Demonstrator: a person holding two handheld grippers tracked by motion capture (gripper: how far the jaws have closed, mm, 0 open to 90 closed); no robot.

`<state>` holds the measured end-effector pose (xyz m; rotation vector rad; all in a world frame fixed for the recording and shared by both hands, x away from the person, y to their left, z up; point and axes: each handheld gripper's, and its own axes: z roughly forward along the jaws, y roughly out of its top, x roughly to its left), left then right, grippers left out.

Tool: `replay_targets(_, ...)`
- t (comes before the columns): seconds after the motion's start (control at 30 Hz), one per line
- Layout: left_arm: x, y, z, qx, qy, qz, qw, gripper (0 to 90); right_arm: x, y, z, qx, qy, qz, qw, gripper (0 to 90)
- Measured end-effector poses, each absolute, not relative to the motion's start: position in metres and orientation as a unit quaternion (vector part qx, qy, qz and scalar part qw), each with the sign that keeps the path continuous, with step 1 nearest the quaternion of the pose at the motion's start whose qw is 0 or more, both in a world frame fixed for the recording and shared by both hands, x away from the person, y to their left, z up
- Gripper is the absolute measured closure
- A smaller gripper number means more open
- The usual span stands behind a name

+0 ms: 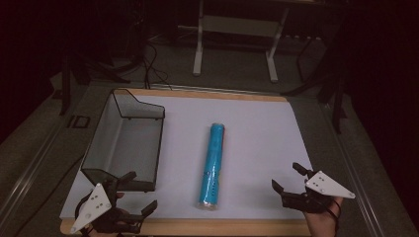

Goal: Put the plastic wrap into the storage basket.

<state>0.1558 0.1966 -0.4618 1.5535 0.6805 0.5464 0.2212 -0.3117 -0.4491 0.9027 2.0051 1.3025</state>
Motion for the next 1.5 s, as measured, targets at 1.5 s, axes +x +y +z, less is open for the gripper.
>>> replay_targets(1.5,0.154,0.188,-0.461,0.683,0.283,0.244,0.628,1.5,0.237,-0.266,-0.433,0.362,0.776,0.454,0.248,11.2)
